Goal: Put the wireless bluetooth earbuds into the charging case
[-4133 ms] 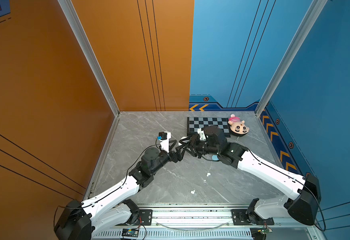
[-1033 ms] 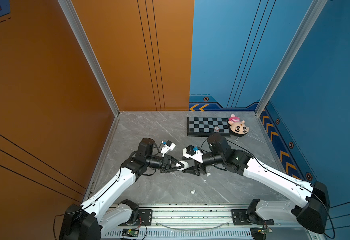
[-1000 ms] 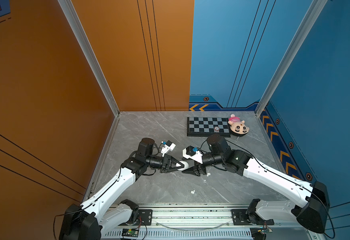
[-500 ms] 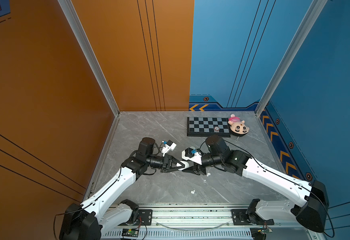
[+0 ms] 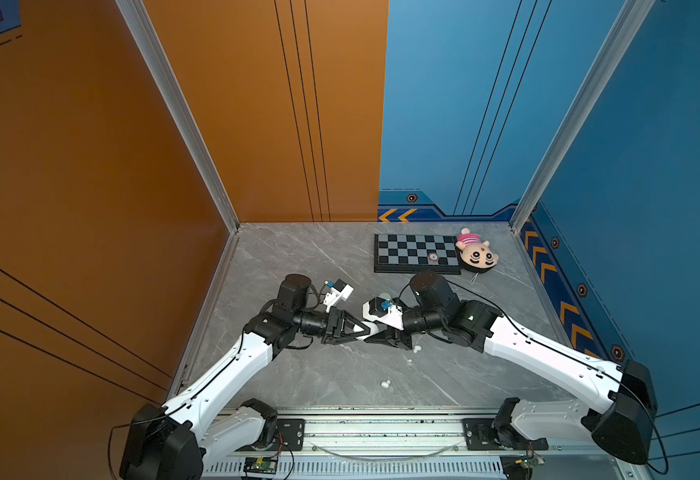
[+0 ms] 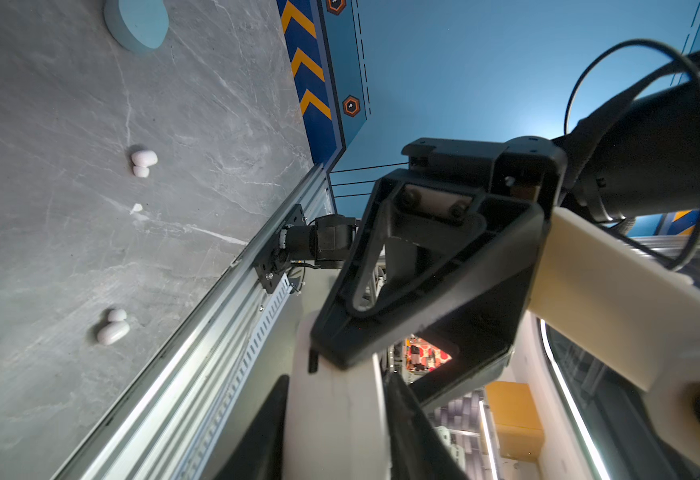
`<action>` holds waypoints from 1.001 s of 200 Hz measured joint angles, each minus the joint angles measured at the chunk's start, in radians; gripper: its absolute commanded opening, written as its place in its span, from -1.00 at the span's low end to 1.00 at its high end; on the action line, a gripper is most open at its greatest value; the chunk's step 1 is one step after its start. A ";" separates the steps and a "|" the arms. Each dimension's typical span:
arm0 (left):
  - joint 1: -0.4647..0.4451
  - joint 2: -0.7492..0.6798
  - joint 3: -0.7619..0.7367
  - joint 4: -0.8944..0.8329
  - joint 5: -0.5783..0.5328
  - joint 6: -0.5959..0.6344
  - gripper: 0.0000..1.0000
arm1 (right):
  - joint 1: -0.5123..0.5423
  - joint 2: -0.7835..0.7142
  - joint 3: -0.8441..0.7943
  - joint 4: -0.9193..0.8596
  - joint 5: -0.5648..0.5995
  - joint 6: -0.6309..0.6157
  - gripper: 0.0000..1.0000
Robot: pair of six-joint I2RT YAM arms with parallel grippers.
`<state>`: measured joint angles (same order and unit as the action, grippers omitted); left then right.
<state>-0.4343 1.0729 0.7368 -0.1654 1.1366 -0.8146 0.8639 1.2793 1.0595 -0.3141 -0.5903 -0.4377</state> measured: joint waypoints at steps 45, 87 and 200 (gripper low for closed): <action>0.016 -0.103 0.005 0.002 -0.157 0.111 0.45 | -0.042 -0.015 0.000 -0.024 -0.045 0.021 -0.54; 0.022 -0.328 -0.120 0.143 -0.317 0.268 0.43 | -0.119 -0.023 0.000 -0.045 -0.173 0.109 -0.51; -0.110 -0.205 -0.089 0.201 -0.278 0.735 0.40 | -0.155 -0.010 0.074 -0.087 -0.368 0.258 -0.48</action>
<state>-0.5446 0.8677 0.6479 0.0353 0.8589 -0.0799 0.7086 1.2690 1.1339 -0.4015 -0.9581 -0.1799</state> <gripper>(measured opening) 0.711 0.416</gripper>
